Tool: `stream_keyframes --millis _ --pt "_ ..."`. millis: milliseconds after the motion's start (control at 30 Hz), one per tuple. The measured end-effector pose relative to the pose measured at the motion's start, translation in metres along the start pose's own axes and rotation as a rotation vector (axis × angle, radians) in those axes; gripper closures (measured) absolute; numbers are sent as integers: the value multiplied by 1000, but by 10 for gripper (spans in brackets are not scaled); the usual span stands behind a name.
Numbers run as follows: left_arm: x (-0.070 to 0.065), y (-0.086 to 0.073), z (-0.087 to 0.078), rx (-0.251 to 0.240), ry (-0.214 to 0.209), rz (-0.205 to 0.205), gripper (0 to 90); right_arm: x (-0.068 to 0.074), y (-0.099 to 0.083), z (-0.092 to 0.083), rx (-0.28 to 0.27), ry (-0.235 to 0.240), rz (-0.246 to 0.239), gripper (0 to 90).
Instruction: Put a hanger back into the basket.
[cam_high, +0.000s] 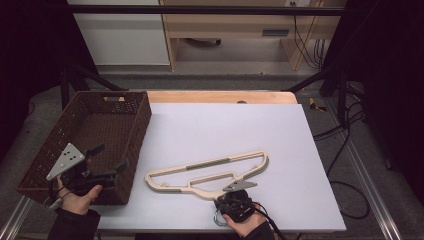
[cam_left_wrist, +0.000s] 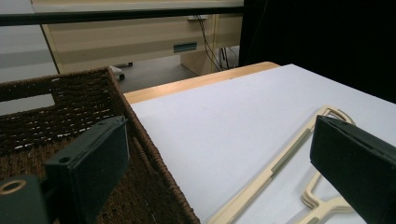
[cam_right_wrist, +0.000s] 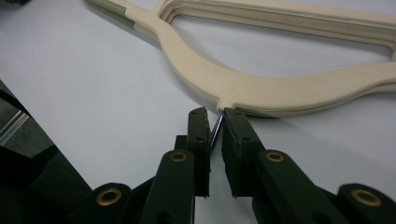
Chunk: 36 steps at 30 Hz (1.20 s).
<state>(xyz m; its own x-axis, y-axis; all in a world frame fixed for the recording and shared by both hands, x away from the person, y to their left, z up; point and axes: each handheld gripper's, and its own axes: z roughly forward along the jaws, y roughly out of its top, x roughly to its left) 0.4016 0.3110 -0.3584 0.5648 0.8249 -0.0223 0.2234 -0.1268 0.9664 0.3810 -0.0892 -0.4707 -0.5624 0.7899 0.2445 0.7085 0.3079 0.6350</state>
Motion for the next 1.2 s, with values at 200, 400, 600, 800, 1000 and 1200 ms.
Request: stream_keyframes --millis 200,400,600,800,1000,1200 --pt "-3 0 2 6 -7 9 47 -1 1 -2 -13 9 23 852" --pt "-7 0 6 15 -16 20 47 -2 0 -2 -23 11 14 855" --pt "-10 0 7 13 -20 24 48 1 -3 2 -37 0 31 813" --pt "-12 0 8 19 -23 29 50 7 -5 3 -44 -49 8 832" --pt "-12 -1 8 19 -23 27 51 4 -3 0 -46 -25 44 870" --pt "-14 -1 10 22 -28 28 52 -1 -2 -1 -34 -23 54 888"
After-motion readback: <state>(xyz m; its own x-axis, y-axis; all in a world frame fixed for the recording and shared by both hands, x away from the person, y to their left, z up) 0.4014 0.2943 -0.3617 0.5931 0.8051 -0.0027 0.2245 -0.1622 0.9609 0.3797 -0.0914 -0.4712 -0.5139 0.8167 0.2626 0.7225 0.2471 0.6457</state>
